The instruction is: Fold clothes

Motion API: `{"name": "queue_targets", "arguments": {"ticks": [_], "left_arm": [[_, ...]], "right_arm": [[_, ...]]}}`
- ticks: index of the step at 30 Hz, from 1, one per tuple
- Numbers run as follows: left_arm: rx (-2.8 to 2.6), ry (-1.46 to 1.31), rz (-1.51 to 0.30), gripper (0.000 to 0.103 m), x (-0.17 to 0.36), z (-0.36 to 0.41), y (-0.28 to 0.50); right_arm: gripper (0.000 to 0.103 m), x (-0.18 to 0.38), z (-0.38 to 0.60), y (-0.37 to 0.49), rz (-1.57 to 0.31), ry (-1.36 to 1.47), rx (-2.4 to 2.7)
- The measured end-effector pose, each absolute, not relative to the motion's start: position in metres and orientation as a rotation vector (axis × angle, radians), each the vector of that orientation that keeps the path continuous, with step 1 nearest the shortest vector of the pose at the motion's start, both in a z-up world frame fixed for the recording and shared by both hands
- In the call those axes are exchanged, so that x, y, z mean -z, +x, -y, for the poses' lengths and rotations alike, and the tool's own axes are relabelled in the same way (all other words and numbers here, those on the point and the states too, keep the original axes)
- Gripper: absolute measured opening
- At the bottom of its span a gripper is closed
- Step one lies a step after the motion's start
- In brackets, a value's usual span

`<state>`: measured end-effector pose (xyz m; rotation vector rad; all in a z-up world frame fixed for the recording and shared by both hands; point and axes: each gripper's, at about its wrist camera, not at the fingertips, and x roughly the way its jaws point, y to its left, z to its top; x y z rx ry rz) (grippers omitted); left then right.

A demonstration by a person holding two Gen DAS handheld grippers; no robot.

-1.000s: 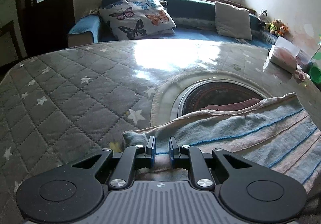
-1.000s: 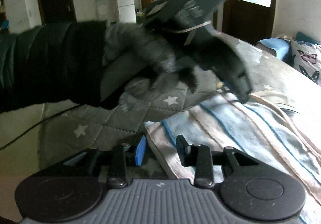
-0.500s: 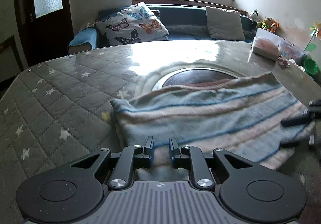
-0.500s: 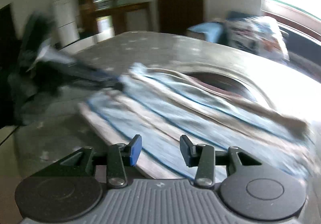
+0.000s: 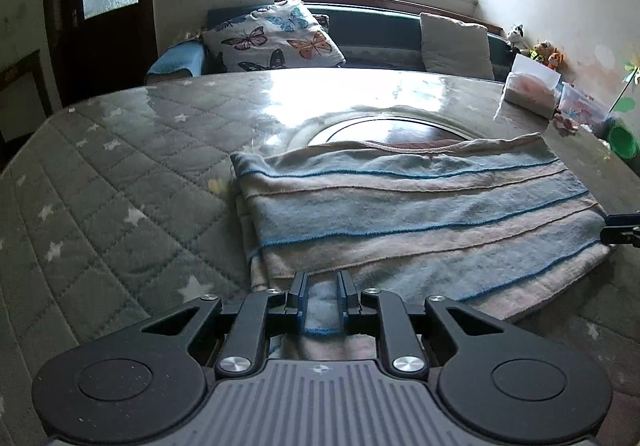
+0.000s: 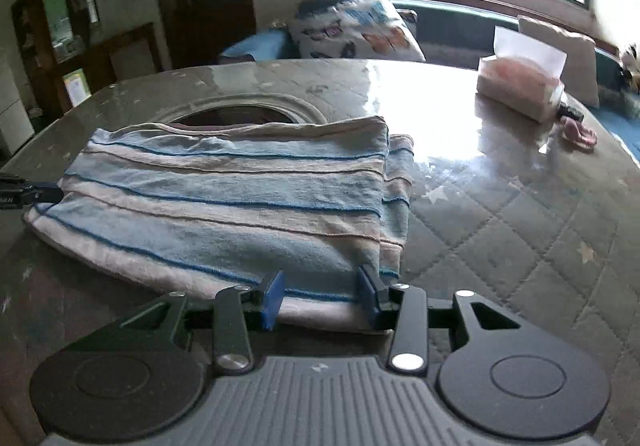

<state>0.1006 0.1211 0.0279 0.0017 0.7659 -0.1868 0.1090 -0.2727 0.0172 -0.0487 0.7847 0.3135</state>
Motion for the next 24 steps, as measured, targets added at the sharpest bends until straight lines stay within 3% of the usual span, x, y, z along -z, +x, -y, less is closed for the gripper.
{"name": "queue_targets", "arguments": {"ticks": [15,24], "left_arm": [[0.281,-0.049,-0.796,0.019,-0.032,-0.110,0.056],[0.232,-0.078,-0.750,0.021,-0.047,-0.115,0.072]], "right_arm": [[0.040,-0.033,0.290,0.082,-0.869,-0.147,-0.308],[0.040,-0.044,0.280,0.120,-0.764,-0.083,-0.327]]}}
